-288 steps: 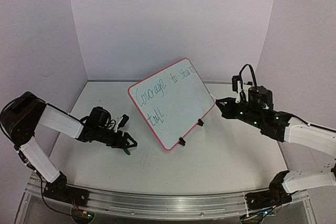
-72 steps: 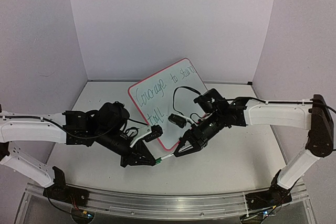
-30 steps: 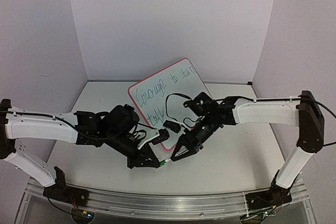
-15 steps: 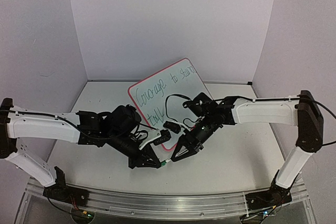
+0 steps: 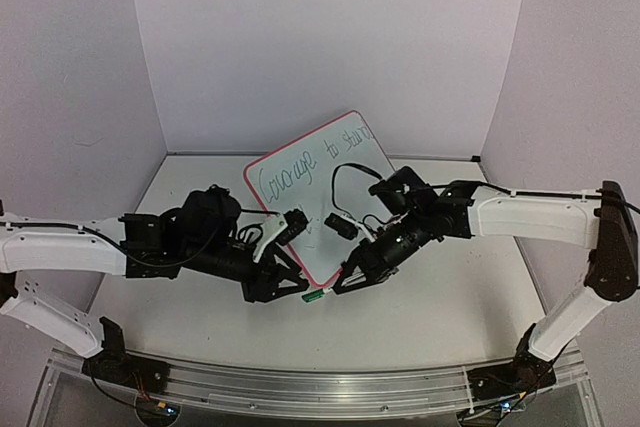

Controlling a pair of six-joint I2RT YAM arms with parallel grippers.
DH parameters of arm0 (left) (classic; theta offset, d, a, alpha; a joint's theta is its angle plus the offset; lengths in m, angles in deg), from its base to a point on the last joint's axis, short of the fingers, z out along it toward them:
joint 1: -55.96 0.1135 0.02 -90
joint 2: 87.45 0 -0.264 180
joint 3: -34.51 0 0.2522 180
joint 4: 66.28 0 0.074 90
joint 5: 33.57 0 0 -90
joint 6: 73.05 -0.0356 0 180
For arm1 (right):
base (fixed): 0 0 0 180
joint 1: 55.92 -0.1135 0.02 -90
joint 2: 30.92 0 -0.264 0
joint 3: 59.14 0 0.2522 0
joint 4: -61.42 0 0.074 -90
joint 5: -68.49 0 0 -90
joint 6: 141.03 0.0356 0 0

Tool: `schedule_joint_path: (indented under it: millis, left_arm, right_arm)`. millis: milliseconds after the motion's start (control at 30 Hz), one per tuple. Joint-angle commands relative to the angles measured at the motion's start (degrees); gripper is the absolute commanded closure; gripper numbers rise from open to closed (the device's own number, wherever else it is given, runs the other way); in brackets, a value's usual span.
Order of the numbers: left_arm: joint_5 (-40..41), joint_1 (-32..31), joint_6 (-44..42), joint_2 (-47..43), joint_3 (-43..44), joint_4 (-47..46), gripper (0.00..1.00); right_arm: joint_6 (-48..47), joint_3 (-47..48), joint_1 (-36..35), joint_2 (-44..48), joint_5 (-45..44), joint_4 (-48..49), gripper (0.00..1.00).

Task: Write a sentence on the whiteboard
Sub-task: Insert the pen cap into the whiteboard marker, then put down the whiteboard marker at the center of the board.

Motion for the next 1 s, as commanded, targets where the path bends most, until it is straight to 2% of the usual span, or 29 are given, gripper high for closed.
schedule_joint_path:
  millis: [0, 167, 300, 533, 633, 833, 967]
  left_arm:
    - [9.58, 2.41, 6.28, -7.11, -5.1, -3.18, 0.49]
    - [14.56, 7.32, 12.41, -11.86, -9.43, -0.85, 0.36]
    - [18.74, 12.77, 16.93, -11.17, -10.21, 2.95, 0.35]
    - [22.28, 13.99, 20.48, -10.47, -11.91, 3.46, 0.32]
    - [22.91, 14.98, 21.35, -9.75, -12.38, 3.6, 0.31]
    - [22.87, 17.72, 22.03, -8.39, -13.12, 2.92, 0.3]
    - [21.98, 21.47, 21.43, -7.21, -13.55, 1.23, 0.29]
  right_arm:
    - [1.57, -3.17, 1.23, 3.04, -6.86, 1.5, 1.0]
    - [2.86, -5.56, 0.18, 1.07, -12.35, 1.52, 1.0]
    - [4.38, -4.75, -3.4, -2.63, -14.73, 3.45, 1.0]
    - [8.61, -5.91, -4.97, -7.35, -16.73, 9.3, 0.98]
    - [8.64, -5.56, -5.0, -7.93, -19.17, 7.76, 0.85]
    - [7.23, -5.67, -4.87, -4.88, -25.99, 3.43, 0.51]
    - [6.52, -5.73, -3.5, -3.58, -30.74, 0.64, 0.37]
